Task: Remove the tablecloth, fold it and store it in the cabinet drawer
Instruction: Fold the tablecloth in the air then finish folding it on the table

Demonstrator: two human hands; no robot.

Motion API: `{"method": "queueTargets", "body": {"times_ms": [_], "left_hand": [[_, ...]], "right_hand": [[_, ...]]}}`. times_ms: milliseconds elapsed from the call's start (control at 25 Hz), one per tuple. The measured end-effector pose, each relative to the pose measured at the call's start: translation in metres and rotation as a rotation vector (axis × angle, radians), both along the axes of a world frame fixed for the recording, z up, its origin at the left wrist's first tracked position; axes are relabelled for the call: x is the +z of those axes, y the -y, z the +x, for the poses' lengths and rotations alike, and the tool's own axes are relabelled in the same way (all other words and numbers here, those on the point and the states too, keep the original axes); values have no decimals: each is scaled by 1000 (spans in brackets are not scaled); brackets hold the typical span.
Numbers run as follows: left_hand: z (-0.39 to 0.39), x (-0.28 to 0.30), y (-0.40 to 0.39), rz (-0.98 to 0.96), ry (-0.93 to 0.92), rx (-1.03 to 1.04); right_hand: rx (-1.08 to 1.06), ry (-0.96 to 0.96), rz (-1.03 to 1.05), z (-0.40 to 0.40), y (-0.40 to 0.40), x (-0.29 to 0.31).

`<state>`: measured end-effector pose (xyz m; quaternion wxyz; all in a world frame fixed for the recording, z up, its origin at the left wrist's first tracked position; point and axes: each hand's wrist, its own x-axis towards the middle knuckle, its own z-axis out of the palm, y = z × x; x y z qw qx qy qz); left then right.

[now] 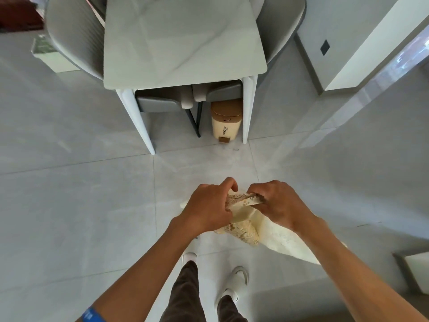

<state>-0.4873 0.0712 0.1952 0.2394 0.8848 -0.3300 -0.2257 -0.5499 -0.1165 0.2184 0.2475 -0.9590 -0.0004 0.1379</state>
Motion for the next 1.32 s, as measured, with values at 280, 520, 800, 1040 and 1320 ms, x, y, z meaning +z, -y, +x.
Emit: {"method": "queueTargets", "body": {"times_ms": [280, 520, 800, 1040, 1320], "left_hand": [[11, -56, -22, 140, -261, 136], [0, -84, -21, 70, -295, 153], [-24, -23, 29, -47, -122, -93], [-20, -12, 9, 51, -232, -199], [12, -29, -41, 81, -243, -75]], "right_hand": [[-69, -55, 23, -4, 24, 10], [-109, -201, 78, -18, 70, 29], [131, -354, -219, -31, 41, 2], [-54, -313, 387, -22, 3, -45], [-146, -216, 623, -1, -3, -33]]}}
